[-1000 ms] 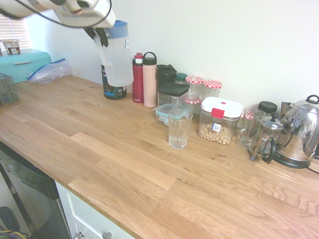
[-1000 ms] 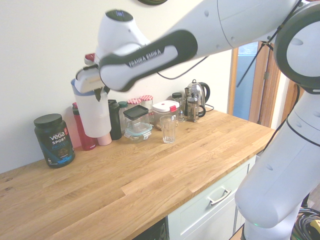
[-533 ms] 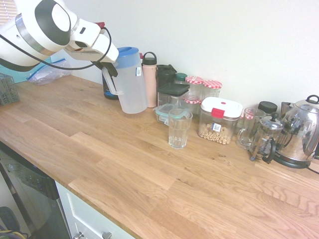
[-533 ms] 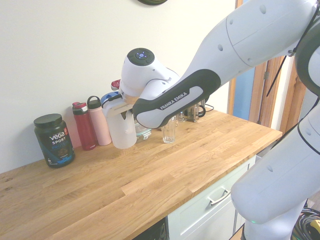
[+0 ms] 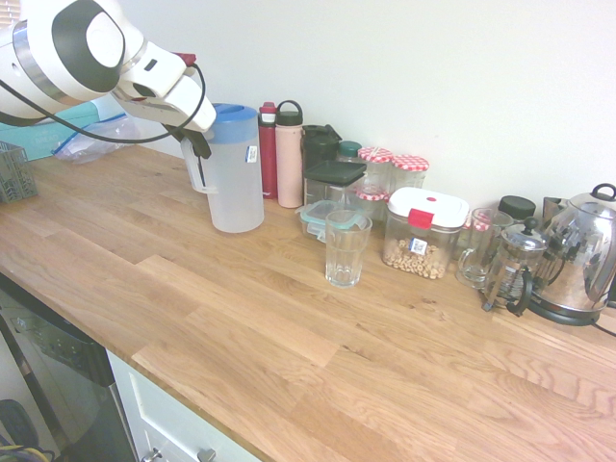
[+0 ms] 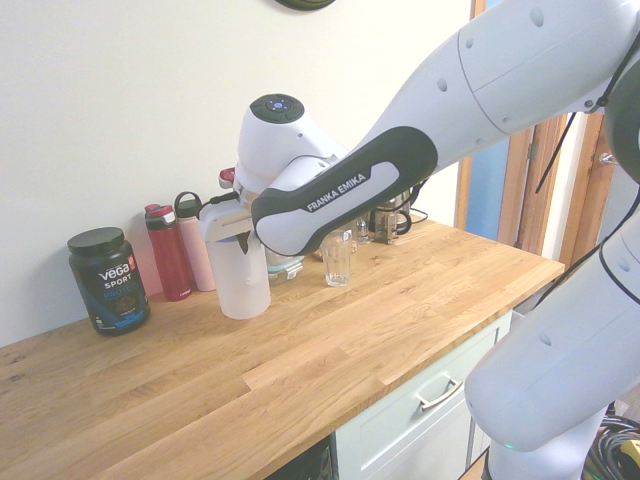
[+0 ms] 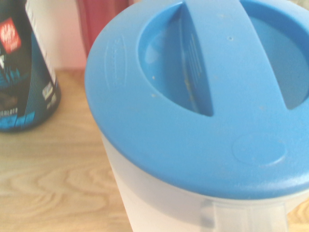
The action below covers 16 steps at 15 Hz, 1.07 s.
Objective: Pour me some water
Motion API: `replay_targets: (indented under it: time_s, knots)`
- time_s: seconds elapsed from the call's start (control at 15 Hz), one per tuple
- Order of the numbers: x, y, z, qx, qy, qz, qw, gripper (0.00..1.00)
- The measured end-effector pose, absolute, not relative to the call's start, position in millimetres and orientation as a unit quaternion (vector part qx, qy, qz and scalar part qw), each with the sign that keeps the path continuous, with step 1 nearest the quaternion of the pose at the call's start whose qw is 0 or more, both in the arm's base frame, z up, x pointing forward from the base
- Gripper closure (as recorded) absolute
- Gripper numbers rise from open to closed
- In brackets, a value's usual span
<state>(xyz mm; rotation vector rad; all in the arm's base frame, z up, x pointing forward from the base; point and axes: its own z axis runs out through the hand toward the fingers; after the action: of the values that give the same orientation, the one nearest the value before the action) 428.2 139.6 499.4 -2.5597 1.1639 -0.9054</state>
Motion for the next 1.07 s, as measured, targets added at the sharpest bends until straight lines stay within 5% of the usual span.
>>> replay_targets:
  time_s: [0.33, 0.4, 1.07]
  knots:
    - [436, 151, 483, -0.874, 0.385, -0.282, 0.087, 1.0]
    - [436, 154, 481, -0.876, 0.381, -0.283, 0.084, 0.0]
    - [431, 166, 483, -0.866, 0.388, -0.304, 0.08, 0.0]
